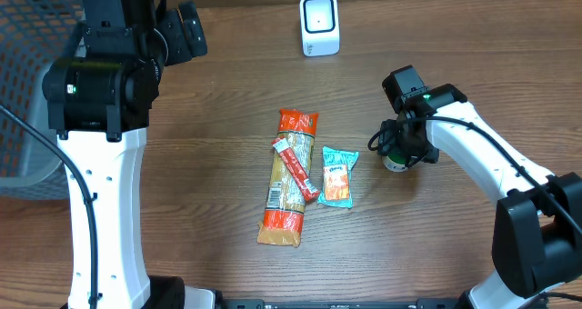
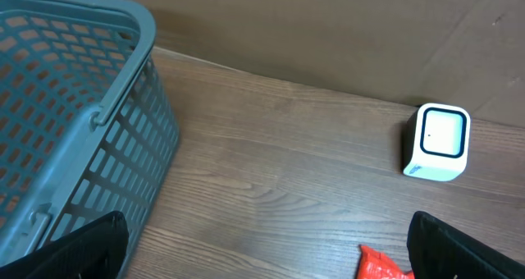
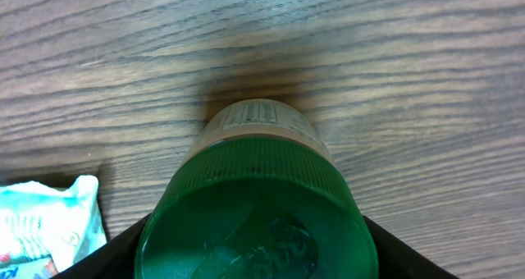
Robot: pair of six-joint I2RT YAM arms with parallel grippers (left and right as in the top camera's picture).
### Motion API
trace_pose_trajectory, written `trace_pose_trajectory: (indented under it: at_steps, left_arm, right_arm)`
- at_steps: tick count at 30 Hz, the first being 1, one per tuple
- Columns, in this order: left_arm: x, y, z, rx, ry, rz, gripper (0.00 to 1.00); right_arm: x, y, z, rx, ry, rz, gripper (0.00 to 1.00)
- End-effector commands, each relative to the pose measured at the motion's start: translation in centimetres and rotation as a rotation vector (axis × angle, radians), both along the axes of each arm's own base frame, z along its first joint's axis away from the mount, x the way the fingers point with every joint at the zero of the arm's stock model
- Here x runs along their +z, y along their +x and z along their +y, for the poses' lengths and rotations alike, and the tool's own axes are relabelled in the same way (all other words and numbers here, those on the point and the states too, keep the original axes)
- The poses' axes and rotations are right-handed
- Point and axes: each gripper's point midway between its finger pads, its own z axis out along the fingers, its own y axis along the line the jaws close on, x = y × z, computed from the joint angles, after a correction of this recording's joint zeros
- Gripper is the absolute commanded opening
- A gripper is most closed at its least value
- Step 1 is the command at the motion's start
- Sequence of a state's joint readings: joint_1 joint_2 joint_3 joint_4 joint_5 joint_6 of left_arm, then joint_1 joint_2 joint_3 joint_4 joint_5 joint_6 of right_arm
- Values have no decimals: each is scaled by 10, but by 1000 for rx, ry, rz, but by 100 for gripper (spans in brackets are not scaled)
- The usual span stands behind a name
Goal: Scan the item barcode
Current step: 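Lower the right gripper and close it around the green jar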
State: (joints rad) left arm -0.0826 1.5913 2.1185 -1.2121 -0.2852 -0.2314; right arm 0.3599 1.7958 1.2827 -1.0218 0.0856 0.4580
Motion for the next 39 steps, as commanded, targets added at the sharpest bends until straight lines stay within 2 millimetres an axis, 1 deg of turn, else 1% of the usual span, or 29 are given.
trace_pose_trajectory:
  at_steps: [1,6,7,8,10,11,12,14,15,17,20,22,23,25,32,34,35,37,39]
  left_arm:
    - [5,-1,3,1,20,-9,100]
    - [5,-1,3,1,20,-9,100]
    - [5,-1,3,1,20,-9,100]
    - [5,-1,3,1,20,-9,100]
    - [5,-1,3,1,20,-9,100]
    - [5,-1,3,1,20,-9,100]
    - [5,-1,3,1,20,-9,100]
    - [5,-1,3,1,20,-9,100]
    - [5,-1,3,1,20,-9,100]
    - [5,-1,3,1,20,-9,100]
    - [5,-1,3,1,20,-9,100]
    - [5,-1,3,1,20,-9,100]
    - [5,-1,3,1,20,-9,100]
    - [5,-1,3,1,20,-9,100]
    - [5,-1,3,1,20,-9,100]
    - [5,-1,3,1,20,-9,100]
    - [5,-1,3,1,20,-9,100]
    - [5,-1,3,1,20,-9,100]
    - [5,-1,3,1,20,-9,100]
  right_arm:
    - [-2,-1,-3,119,-26,7,69]
    - [-2,-3,-4,329,-50,23,70]
    - [-2,-4,-4,353,-53,26,74]
    - [-2,-4,-4,355,-53,27,81]
    - [-2,-4,-3,345,-47,27,89]
    - [-2,-4,-2,318,-38,27,91]
    - [-2,-4,-2,260,-31,25,92]
    - [-2,-5,-2,146,-21,23,91]
    - [-3,-5,-2,79,-14,22,89]
    - [-3,-5,-2,32,-9,21,87]
    - [-3,-4,-2,11,-4,17,71]
    - [-3,-4,-1,11,-2,15,63]
    - [-3,-4,-1,12,-2,14,62]
    - [-3,-3,-1,29,-3,12,63]
    - [-3,-4,-1,290,-30,24,63]
    - [-3,-4,-1,334,-35,24,63]
    - [-3,-3,-2,333,-38,21,65]
    - [-3,-2,-1,325,-36,16,73]
    - [-3,-1,-1,281,-29,10,78]
